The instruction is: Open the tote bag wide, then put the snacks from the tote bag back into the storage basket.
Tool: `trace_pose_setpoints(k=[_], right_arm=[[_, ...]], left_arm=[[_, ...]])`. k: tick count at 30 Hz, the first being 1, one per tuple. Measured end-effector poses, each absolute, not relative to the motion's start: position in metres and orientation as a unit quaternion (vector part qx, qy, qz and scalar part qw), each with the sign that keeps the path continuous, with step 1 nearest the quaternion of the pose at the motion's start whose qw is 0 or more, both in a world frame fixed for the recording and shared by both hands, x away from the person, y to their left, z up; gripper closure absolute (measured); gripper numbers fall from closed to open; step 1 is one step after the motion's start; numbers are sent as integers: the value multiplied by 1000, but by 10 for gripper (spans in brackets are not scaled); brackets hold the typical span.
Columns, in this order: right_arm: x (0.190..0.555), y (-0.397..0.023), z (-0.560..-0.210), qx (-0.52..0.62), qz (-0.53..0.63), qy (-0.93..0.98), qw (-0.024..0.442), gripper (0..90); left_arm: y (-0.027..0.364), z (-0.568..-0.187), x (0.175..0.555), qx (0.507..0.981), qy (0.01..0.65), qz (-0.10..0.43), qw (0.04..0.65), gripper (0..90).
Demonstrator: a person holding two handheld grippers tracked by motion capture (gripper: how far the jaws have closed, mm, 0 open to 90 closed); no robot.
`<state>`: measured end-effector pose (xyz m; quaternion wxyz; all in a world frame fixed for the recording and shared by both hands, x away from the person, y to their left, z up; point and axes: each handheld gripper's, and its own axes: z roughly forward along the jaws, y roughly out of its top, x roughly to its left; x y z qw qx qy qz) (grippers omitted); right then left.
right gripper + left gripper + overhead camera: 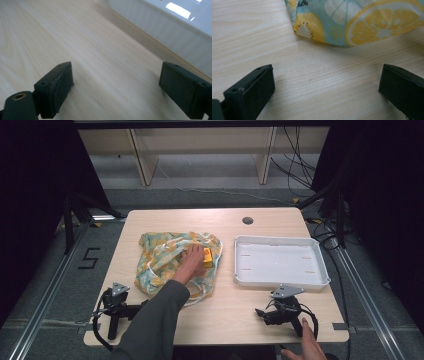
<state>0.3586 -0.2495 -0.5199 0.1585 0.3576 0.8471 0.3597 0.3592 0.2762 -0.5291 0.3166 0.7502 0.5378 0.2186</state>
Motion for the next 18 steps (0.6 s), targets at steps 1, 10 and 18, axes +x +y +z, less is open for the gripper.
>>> trace_pose_setpoints(k=[1,10,18], right_arm=[[359,-250,-520,358,360,847,158,129],[359,-250,-520,357,360,847,160,129],[359,-250,-520,357,360,847,160,129]], left_arm=[[276,-529,359,751,537,219,316,0],[276,-529,359,750,538,219,317,0],[276,-529,359,749,538,219,317,0]])
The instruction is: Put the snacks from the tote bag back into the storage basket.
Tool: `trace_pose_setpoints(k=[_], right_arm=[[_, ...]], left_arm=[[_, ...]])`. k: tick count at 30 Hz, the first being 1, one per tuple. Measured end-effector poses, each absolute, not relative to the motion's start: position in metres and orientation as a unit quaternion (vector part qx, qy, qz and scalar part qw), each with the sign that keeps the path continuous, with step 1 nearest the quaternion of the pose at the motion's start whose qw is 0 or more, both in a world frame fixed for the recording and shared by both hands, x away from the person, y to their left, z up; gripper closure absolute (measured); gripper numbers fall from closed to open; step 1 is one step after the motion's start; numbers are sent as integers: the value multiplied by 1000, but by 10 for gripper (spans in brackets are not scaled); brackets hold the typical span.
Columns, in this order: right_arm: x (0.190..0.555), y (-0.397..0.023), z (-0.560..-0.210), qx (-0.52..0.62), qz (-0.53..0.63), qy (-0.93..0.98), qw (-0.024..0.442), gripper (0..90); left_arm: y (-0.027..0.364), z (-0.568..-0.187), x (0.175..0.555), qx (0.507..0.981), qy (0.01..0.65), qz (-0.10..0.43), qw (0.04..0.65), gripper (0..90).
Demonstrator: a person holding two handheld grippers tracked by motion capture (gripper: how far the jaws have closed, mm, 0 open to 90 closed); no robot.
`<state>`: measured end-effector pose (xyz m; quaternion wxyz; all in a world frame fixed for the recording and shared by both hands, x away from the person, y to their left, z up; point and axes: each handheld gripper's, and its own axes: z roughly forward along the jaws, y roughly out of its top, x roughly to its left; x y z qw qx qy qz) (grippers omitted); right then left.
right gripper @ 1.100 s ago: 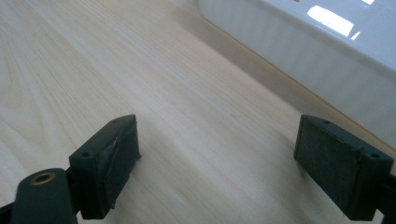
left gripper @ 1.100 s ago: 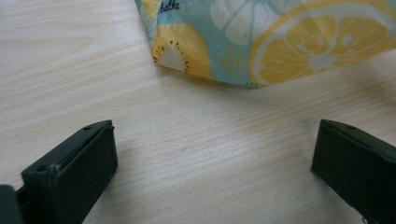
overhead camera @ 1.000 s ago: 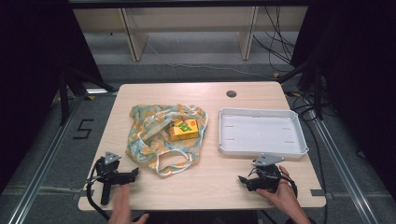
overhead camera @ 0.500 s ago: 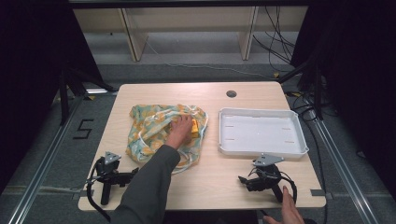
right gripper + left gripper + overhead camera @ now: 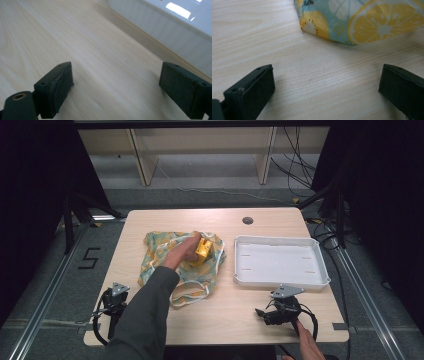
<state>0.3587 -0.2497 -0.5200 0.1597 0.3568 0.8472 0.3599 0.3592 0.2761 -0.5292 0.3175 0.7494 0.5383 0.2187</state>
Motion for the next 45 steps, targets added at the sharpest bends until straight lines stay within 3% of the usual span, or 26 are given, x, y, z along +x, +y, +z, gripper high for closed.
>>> trace_pose_setpoints(k=[45], right_arm=[[359,-250,-521,345,354,854,161,103]], left_arm=[[276,-529,359,752,536,221,315,0]])
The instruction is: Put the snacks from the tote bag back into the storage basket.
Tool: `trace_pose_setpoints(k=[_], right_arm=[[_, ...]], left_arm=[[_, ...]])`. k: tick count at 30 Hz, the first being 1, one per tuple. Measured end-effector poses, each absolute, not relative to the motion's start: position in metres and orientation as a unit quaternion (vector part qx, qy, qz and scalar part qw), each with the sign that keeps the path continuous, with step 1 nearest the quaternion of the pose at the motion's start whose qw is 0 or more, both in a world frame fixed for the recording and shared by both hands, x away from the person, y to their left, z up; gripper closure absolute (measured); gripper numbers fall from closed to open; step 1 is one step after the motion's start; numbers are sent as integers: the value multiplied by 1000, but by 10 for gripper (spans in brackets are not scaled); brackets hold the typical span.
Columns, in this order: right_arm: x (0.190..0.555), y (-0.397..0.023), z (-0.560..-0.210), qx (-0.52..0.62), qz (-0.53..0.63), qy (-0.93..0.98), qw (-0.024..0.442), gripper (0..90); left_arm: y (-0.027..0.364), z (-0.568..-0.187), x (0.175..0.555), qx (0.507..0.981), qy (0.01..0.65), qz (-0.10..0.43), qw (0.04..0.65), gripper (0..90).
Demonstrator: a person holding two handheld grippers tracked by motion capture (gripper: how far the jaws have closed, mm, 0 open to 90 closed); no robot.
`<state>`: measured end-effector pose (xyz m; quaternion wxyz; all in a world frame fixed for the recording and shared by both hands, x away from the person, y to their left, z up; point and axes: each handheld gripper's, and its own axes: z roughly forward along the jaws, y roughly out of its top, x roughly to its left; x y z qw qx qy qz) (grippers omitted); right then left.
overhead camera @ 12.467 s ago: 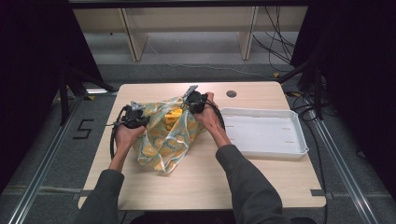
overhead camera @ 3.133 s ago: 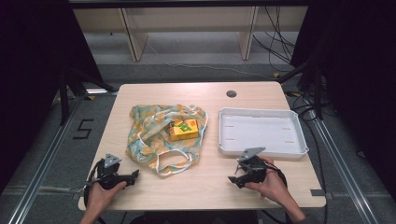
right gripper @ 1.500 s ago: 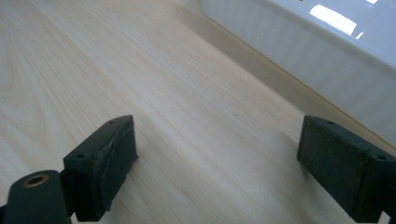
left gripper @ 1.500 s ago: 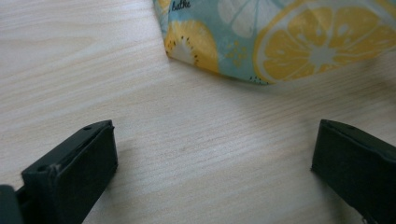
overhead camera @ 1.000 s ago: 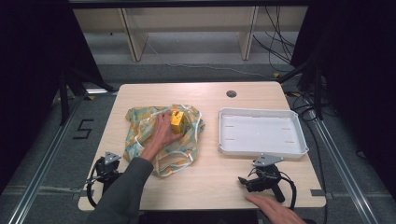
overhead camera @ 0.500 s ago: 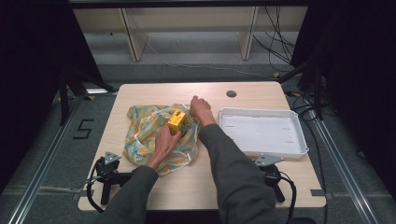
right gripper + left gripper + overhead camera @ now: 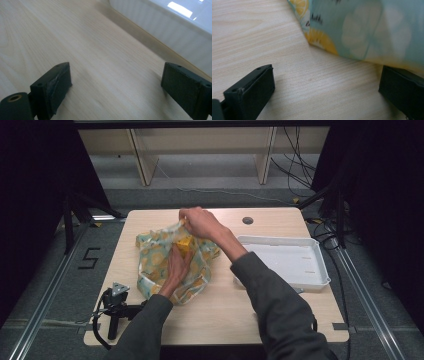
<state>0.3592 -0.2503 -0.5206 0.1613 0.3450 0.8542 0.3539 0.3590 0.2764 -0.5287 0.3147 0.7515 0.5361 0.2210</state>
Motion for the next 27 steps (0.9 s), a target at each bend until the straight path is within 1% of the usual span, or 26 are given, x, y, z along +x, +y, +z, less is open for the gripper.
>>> trace_pose_setpoints(k=[8,12,14,17,18,19,21,27], right_arm=[[359,-250,-520,347,353,854,158,101],[358,-249,-520,352,352,854,150,78],[359,-249,-521,342,350,858,155,68],[357,-248,-519,355,347,857,140,48],[359,-248,-521,340,348,860,153,40],[357,-247,-520,353,345,859,139,29],[358,-246,-521,345,343,862,142,5],[358,-245,-521,352,348,857,142,5]], left_arm=[[277,-529,359,752,536,220,314,0],[276,-529,359,751,536,221,315,0],[277,-529,359,753,535,220,313,0],[276,-529,359,751,536,221,315,0],[276,-529,359,751,536,221,316,0],[276,-529,359,751,536,221,315,0],[276,-529,359,751,536,221,315,0],[277,-529,359,752,536,220,315,0]])
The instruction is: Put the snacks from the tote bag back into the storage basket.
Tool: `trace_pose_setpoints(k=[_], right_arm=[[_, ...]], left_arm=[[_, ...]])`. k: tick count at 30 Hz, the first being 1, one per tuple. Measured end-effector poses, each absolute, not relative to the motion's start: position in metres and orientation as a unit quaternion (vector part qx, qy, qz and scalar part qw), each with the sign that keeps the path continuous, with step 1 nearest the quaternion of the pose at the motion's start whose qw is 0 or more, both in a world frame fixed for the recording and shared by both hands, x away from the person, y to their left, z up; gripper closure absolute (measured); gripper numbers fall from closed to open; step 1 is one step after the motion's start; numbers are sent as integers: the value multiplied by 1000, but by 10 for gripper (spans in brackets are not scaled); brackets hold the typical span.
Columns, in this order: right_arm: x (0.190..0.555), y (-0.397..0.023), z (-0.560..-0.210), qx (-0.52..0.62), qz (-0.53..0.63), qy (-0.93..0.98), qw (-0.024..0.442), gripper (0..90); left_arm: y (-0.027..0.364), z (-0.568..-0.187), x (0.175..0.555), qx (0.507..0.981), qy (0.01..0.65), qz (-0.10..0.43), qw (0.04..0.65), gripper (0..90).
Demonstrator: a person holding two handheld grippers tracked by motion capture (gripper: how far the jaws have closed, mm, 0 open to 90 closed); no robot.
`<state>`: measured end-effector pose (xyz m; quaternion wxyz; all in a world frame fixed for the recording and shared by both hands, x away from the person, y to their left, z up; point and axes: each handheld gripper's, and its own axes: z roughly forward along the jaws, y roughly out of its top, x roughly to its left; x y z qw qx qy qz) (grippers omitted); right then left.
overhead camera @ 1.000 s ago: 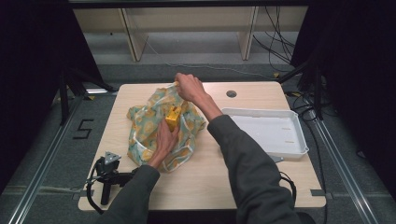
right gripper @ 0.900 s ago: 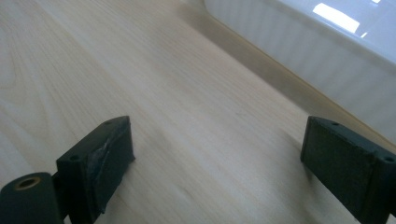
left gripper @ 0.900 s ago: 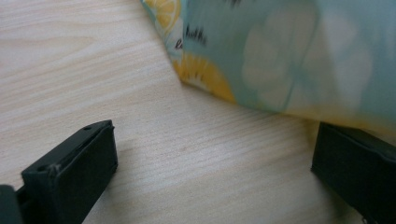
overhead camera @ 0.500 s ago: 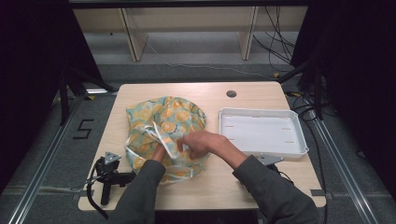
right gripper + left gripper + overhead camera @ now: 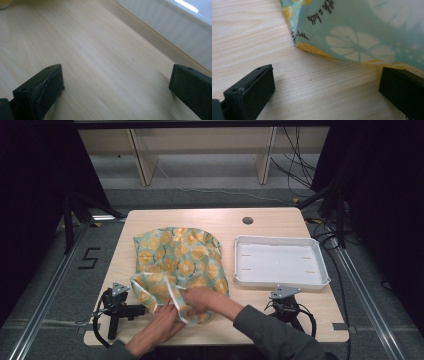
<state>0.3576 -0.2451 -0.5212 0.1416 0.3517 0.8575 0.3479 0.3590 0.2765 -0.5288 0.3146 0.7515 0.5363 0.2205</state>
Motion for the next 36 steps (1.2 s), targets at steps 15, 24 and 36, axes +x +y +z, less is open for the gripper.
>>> trace_pose_setpoints(k=[15,24,36], right_arm=[[358,-245,-521,352,348,857,142,5],[359,-246,-521,344,347,860,145,5],[358,-245,-521,352,347,858,141,5]], left_arm=[[276,-529,359,751,537,220,315,0],[277,-529,360,753,535,218,315,0],[318,-477,310,602,621,298,405,149]])
